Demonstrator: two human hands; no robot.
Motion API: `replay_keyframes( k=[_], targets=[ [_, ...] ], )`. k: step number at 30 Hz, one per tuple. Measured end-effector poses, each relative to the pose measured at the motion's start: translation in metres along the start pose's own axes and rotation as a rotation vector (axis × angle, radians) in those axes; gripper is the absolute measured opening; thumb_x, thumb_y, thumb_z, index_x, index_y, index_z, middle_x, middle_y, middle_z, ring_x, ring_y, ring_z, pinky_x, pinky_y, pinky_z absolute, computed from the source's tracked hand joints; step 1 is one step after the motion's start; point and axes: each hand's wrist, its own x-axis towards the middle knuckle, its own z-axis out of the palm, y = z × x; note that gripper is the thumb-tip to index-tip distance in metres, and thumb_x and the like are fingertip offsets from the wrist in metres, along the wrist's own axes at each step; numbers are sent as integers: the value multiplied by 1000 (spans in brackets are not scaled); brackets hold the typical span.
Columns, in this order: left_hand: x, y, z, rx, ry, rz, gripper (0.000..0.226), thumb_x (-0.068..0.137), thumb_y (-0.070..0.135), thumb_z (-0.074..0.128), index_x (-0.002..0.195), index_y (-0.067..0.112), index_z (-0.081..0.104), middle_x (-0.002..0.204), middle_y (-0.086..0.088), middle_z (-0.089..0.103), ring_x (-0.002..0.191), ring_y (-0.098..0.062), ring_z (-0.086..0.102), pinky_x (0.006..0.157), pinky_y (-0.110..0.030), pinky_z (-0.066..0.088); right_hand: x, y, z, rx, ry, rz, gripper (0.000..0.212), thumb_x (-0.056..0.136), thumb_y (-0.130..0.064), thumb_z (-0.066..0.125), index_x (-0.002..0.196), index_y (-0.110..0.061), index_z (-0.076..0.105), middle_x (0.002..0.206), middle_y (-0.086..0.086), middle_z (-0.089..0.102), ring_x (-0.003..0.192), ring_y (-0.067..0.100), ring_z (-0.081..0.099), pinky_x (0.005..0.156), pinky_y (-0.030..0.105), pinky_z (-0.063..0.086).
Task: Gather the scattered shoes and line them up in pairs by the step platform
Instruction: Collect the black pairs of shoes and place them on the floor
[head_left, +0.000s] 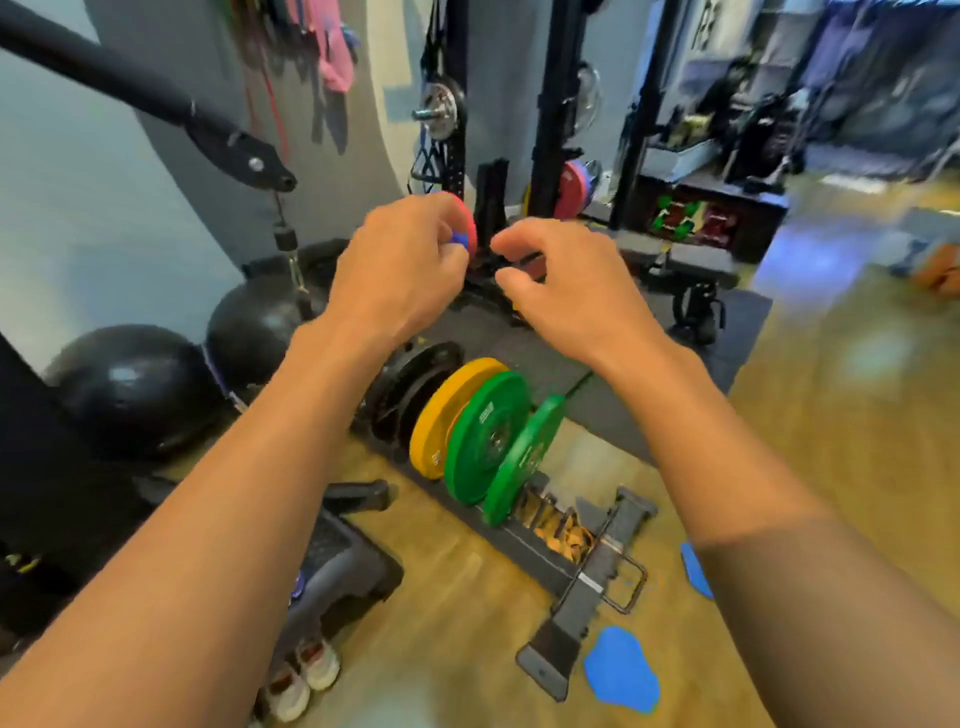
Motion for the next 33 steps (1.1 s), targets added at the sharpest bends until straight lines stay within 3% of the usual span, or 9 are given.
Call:
replay_keyframes(
  k=[11, 28, 33],
  targets=[
    [29, 269, 34, -299, -92, 490, 32, 83, 15, 49, 108, 22, 67, 98, 0, 69, 90, -22, 63, 85, -43, 52, -88, 58, -242, -264, 370, 233, 31, 89, -20, 58, 119, -23, 62, 113, -5, 67, 100, 11, 62, 91, 35, 50],
    [-149, 675, 161, -684, -313, 797, 24, 84, 14, 52, 102, 23, 66, 93, 5, 64, 84, -17, 61, 79, -37, 52, -420, 163, -541, -619, 674, 714, 25, 90, -21, 59, 114, -25, 65, 105, -7, 67, 97, 15, 62, 89, 36, 49],
    [-183, 788, 198, -760, -375, 914, 25, 81, 18, 50, 98, 24, 67, 91, 4, 66, 87, -19, 62, 80, -41, 53, -485, 210, -612, -702, 765, 806, 26, 89, -21, 59, 115, -24, 64, 103, -7, 67, 94, 12, 61, 84, 26, 46]
  ],
)
